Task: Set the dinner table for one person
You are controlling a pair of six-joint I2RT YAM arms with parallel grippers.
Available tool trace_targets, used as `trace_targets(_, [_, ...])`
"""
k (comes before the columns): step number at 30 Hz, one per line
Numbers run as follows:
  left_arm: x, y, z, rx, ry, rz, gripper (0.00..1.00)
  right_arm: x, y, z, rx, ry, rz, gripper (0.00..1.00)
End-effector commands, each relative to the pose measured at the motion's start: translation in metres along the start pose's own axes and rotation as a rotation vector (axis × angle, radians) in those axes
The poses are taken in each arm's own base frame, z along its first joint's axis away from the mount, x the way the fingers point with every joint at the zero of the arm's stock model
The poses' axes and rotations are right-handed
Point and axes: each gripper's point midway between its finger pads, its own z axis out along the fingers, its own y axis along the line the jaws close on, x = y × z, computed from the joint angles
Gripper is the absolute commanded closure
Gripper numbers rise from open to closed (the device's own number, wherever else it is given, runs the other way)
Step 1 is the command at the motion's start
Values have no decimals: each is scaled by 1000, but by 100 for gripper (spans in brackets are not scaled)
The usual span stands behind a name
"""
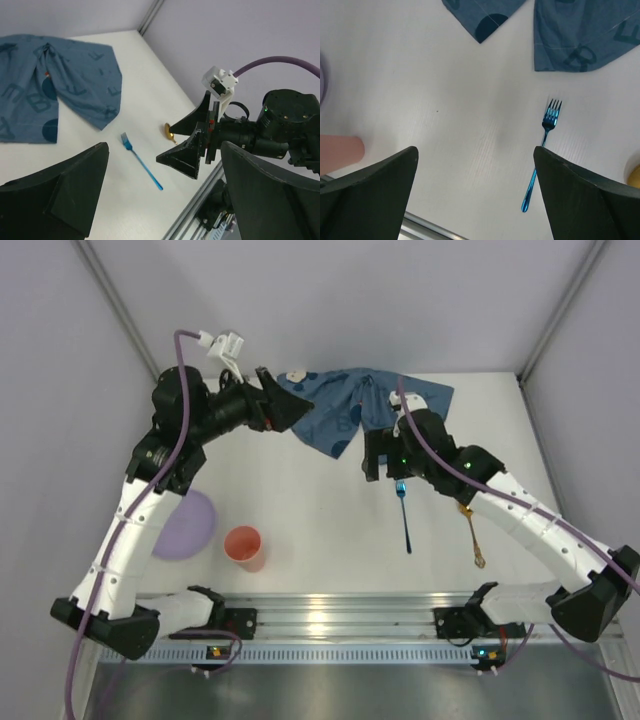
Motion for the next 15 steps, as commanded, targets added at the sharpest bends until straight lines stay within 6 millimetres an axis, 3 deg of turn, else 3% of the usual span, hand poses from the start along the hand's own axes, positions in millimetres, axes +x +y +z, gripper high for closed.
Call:
trace_targets(1, [2,25,-1,-185,75,-14,1,-14,10,-6,-33,-17,23,0])
trace_targets(3, [-6,20,-3,-184,72,7,1,-15,9,-7,-27,-21,22,0])
trace_targets(4, [-11,36,-4,-256,19,24,1,-18,6,-10,-14,-35,20,0])
trace_targets(5, [-21,40,-21,-332,-95,-57,1,-18,3,-10,1,-43,20,0])
trace_targets(6, [17,95,-30,-527,-105,-196,2,-22,-7,-11,51,-70,23,0])
trace_targets(7, [13,114,-34,-577,-269,-392,2,-26,-13,-14,81,-94,34,0])
trace_targets(8, [9,113,-49,-479,-323,-391,7,-27,-17,-15,108,-109,46,0])
trace_targets(9, [42,132,-43,-450,-260,-407,9,-32,-22,-19,128,-130,46,0])
trace_targets(10, [45,129,-43,-430,-233,-407,9,-33,-27,-21,154,-129,36,0])
trace_targets(11, [75,160,-50,-604,-132,-440,11,-39,-27,-25,159,-141,35,0])
trace_targets(13, [84,176,-62,-763,-17,-331,11,-33,-35,-24,207,-112,28,0])
trace_targets(15, [103,201,-74,-918,118,-290,2,-27,-40,-21,238,-85,33,0])
